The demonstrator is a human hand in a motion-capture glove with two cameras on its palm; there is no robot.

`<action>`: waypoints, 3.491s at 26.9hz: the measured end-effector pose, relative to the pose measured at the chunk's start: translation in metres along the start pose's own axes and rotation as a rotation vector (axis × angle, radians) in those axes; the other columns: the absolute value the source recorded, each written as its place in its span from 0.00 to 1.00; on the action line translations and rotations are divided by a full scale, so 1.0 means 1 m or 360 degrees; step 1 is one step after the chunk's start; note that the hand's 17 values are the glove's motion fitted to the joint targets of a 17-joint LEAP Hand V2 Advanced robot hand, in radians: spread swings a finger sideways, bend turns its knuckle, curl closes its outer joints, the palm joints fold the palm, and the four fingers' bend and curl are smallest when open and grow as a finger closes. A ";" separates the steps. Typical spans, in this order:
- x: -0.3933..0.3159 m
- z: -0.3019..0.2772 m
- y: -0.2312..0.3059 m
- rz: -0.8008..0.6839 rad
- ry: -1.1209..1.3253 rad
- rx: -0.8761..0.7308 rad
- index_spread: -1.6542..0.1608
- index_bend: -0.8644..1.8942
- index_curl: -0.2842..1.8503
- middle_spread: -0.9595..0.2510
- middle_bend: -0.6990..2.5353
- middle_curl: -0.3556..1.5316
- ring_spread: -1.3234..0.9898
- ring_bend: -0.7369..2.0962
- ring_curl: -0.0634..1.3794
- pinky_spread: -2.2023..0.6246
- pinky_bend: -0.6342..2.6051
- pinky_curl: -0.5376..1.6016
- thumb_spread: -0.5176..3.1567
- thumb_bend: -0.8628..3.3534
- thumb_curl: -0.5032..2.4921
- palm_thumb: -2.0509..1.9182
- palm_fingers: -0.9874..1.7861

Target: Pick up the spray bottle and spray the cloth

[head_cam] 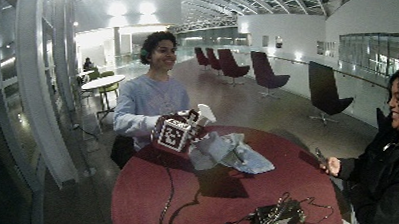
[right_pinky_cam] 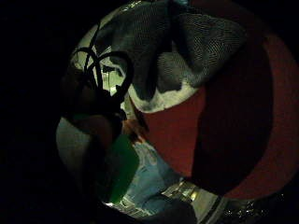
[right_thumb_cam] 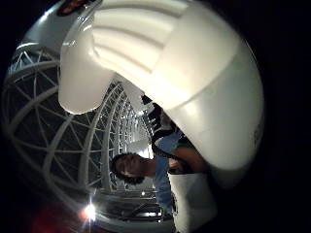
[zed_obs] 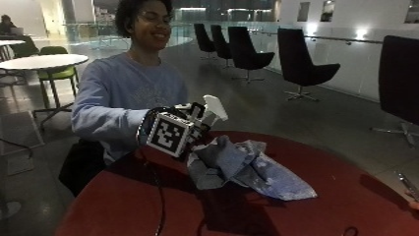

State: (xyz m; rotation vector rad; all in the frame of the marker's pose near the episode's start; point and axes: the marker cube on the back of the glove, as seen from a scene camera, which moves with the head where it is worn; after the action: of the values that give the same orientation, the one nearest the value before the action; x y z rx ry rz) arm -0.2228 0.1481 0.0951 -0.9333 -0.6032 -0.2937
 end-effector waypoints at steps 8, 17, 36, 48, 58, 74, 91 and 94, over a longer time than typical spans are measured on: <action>0.001 -0.006 -0.001 0.0028 0.0000 0.0054 0.80 0.35 0.24 0.76 0.32 0.46 0.57 0.50 0.33 0.81 0.33 0.43 0.36 0.20 0.39 0.73 0.75; 0.000 0.002 -0.004 0.0080 0.0050 0.0008 0.80 0.35 0.24 0.76 0.32 0.46 0.57 0.50 0.33 0.81 0.33 0.43 0.36 0.20 0.39 0.73 0.75; -0.088 0.154 -0.095 -0.0915 0.0029 0.0134 0.79 0.35 0.24 0.75 0.34 0.47 0.57 0.47 0.32 0.82 0.29 0.42 0.40 0.19 0.37 0.71 0.72; -0.068 0.222 -0.148 -0.1106 0.0192 0.0027 0.76 0.39 0.28 0.74 0.32 0.45 0.57 0.45 0.32 0.83 0.22 0.38 0.42 0.20 0.35 0.71 0.67; -0.051 0.190 -0.127 -0.0942 0.0246 0.0152 0.75 0.32 0.27 0.74 0.41 0.48 0.58 0.36 0.28 0.82 0.25 0.37 0.42 0.20 0.33 0.70 0.55; 0.002 0.027 0.015 -0.0789 0.0690 0.0667 0.77 0.39 0.30 0.78 0.29 0.41 0.58 0.38 0.27 0.84 0.25 0.38 0.44 0.20 0.32 0.71 0.63; 0.111 -0.113 0.071 -0.0211 0.1020 0.1082 0.74 0.37 0.31 0.78 0.30 0.41 0.59 0.35 0.26 0.86 0.24 0.37 0.44 0.20 0.31 0.70 0.60; 0.117 -0.118 0.074 -0.0180 0.1053 0.1092 0.74 0.37 0.30 0.78 0.30 0.41 0.59 0.35 0.26 0.86 0.24 0.37 0.44 0.20 0.31 0.70 0.60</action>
State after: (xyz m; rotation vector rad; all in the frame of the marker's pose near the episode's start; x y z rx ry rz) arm -0.0513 0.0963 0.0637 -0.1104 -0.1125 -0.4342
